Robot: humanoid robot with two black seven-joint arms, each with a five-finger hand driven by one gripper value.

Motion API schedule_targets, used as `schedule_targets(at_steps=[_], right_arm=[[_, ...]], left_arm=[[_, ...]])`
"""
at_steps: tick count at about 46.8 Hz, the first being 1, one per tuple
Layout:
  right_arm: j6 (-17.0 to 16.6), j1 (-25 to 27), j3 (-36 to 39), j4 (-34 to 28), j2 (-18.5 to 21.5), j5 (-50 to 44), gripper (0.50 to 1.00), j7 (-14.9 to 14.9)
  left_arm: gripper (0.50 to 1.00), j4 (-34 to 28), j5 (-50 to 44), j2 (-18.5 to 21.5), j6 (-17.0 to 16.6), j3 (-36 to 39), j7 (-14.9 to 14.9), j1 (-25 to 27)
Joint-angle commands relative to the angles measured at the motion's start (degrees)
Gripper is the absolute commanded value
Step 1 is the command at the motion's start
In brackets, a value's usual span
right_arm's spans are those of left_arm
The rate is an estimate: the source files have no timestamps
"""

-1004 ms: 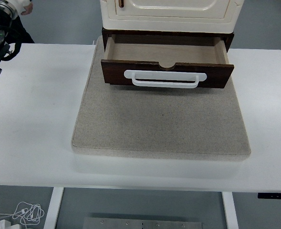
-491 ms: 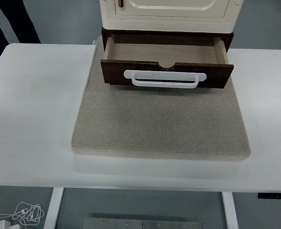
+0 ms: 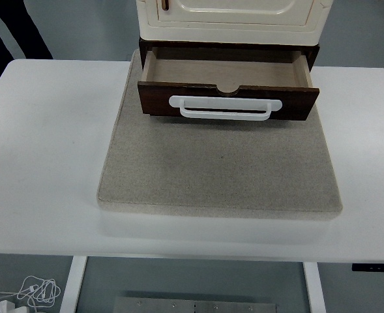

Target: Close the drawer under the combination cabinet

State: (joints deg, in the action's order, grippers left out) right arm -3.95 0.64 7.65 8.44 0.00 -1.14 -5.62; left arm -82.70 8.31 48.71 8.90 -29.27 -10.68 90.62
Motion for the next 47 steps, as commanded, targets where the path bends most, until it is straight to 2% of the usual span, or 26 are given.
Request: schedule_targets(at_steps=[1, 6, 8, 18, 24, 33, 43, 47], right_arm=[[0.0, 0.0, 0.0, 0.0, 0.0, 0.0, 0.928, 0.1], [0.0, 0.0, 0.0, 0.0, 0.0, 0.0, 0.928, 0.0], [0.0, 0.0, 0.0, 0.0, 0.0, 0.0, 0.928, 0.1], [0.0, 0.0, 0.0, 0.0, 0.0, 0.0, 0.928, 0.1], [0.0, 0.0, 0.0, 0.0, 0.0, 0.0, 0.928, 0.0], [0.0, 0.0, 0.0, 0.0, 0.0, 0.0, 0.928, 0.0], [0.0, 0.0, 0.0, 0.0, 0.0, 0.0, 0.928, 0.0], [0.0, 0.0, 0.0, 0.0, 0.0, 0.0, 0.928, 0.1]], left_arm=[[1.000, -3.1, 0.1, -0.3, 0.1, 7.1, 0.1, 4.7], [1.000, -5.9, 0.2, -0.8, 0.0, 13.2, 0.5, 9.2], [1.000, -6.6, 0.2, -1.3, 0.0, 14.4, 1.6, 10.0], [1.000, -9.3, 0.7, -6.2, 0.3, 23.5, 14.1, 14.4], [1.000, -9.3, 0.7, -10.0, 0.9, 29.5, 18.8, 16.3], [1.000, -9.4, 0.6, -13.7, 1.8, 30.8, 27.1, 17.3], [1.000, -9.4, 0.4, -15.1, 2.6, 32.0, 35.1, 17.6], [1.000, -9.3, -0.2, -15.8, 2.5, 33.4, 36.8, 17.7]])
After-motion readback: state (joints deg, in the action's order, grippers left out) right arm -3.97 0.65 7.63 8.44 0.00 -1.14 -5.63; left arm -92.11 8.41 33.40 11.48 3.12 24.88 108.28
